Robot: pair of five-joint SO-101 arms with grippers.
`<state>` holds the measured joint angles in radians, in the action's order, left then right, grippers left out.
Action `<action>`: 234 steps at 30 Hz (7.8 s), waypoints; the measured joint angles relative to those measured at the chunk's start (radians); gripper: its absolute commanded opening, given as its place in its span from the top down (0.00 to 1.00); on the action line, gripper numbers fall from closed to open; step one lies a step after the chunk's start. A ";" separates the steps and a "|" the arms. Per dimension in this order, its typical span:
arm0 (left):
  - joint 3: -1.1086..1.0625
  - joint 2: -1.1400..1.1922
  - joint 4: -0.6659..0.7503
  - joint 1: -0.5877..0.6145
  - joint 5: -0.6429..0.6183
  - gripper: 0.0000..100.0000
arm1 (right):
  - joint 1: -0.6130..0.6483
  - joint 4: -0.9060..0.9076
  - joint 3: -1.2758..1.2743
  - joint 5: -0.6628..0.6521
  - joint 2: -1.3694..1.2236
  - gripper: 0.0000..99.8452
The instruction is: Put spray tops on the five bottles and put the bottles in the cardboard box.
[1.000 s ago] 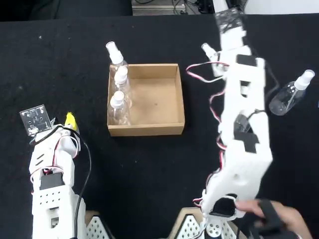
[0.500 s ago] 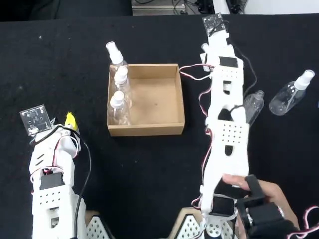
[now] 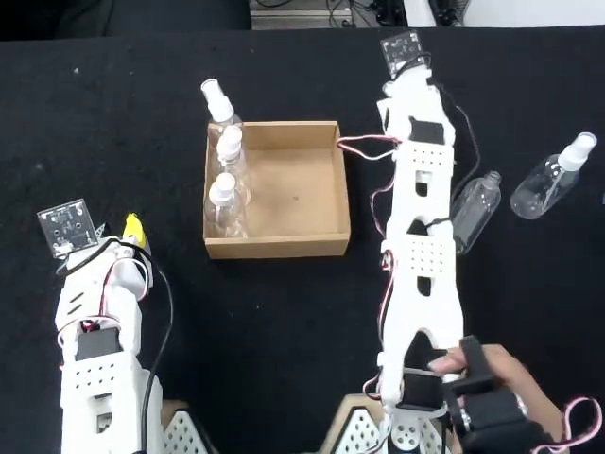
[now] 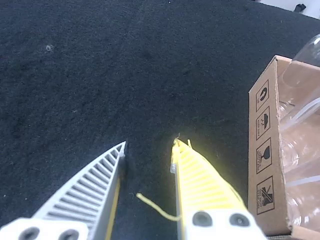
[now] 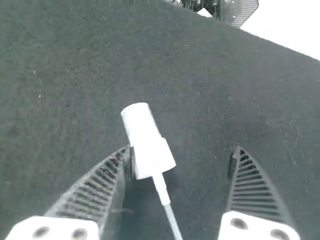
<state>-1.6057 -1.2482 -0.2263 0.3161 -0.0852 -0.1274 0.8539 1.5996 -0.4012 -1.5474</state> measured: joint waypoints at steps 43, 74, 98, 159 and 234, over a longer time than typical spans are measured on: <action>0.000 0.000 0.000 0.000 0.000 0.87 | -0.083 0.394 0.018 0.204 0.215 0.75; 0.000 0.000 0.000 0.000 0.000 0.87 | 0.035 0.117 -0.272 0.115 0.215 0.85; 0.000 0.000 0.000 0.000 0.000 0.87 | -0.081 0.497 -0.038 0.155 0.256 0.81; 0.000 0.000 0.000 0.002 0.000 0.87 | 0.126 0.882 -0.095 -0.114 0.411 0.78; 0.000 0.000 0.000 0.002 0.000 0.87 | 0.144 0.255 -1.094 -0.224 0.715 0.99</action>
<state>-1.6057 -1.2482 -0.2263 0.3176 -0.0852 0.0169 1.1086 0.5056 -0.6252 -0.8324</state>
